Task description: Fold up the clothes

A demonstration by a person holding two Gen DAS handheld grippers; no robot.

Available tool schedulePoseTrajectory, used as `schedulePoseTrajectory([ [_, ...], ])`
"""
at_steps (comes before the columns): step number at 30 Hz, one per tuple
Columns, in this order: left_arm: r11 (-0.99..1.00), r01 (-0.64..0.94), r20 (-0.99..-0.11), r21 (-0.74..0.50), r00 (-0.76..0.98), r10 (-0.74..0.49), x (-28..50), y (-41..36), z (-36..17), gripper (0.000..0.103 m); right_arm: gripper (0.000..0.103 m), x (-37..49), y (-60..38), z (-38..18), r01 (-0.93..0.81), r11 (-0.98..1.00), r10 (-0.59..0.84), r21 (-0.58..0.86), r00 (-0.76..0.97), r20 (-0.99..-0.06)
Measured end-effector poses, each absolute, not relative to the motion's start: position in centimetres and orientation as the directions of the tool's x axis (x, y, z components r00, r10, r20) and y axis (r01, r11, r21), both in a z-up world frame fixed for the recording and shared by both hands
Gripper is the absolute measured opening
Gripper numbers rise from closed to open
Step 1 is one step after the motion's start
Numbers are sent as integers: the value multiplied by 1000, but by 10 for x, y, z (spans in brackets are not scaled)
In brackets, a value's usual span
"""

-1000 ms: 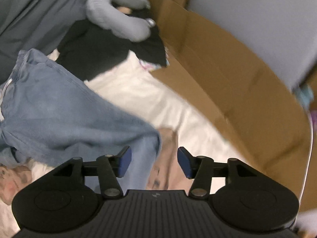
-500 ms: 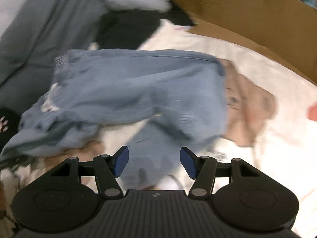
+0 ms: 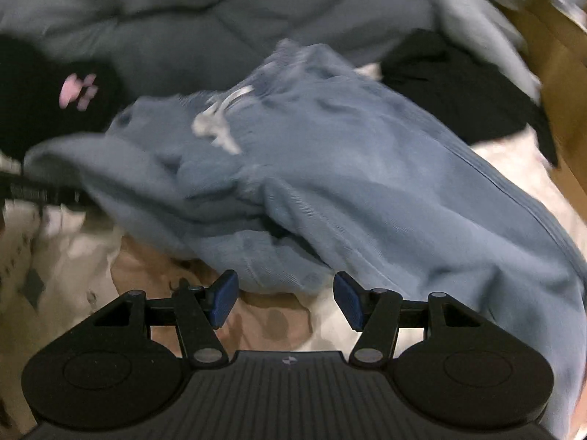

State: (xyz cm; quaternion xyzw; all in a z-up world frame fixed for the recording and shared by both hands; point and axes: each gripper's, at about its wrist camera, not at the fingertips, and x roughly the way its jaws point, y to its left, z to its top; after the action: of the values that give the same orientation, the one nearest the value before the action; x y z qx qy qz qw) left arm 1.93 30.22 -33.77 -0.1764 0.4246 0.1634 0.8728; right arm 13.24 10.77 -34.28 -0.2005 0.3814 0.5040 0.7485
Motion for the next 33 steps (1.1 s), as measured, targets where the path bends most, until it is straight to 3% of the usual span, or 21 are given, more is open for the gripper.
schedulePoseTrajectory([
  [2, 883, -437, -795, -173, 591, 136, 20, 302, -338, 38, 64, 130, 120, -351, -932, 358, 592, 47, 188, -784],
  [4, 883, -432, -793, -182, 596, 128, 20, 302, -338, 26, 64, 127, 127, -361, -949, 315, 566, -9, 195, -801],
  [9, 878, -434, -790, -203, 602, 116, 20, 302, -334, 7, 64, 118, 133, -379, -965, 226, 525, -133, 236, -818],
  [13, 871, -445, -780, -208, 613, 127, 21, 297, -327, 5, 61, 114, 135, -385, -969, 200, 539, -145, 233, -809],
  [15, 874, -434, -773, -216, 623, 118, 21, 296, -321, 4, 37, 114, 136, -385, -971, 199, 546, -134, 224, -808],
  [16, 878, -427, -770, -218, 628, 114, 22, 296, -317, 4, 33, 114, 136, -384, -970, 206, 548, -126, 221, -807],
  [17, 881, -419, -766, -222, 634, 109, 21, 296, -313, 4, 22, 115, 136, -381, -969, 220, 549, -116, 221, -806],
  [19, 885, -404, -754, -233, 650, 99, 20, 296, -303, 4, 13, 116, 134, -374, -963, 252, 554, -91, 221, -803],
  [26, 896, -352, -693, -272, 718, 72, 16, 295, -259, 4, 9, 117, 111, -322, -927, 373, 610, 38, 215, -763],
  [33, 892, -317, -651, -321, 758, 34, 15, 304, -217, 4, 9, 112, 97, -272, -922, 366, 650, 130, 153, -744],
])
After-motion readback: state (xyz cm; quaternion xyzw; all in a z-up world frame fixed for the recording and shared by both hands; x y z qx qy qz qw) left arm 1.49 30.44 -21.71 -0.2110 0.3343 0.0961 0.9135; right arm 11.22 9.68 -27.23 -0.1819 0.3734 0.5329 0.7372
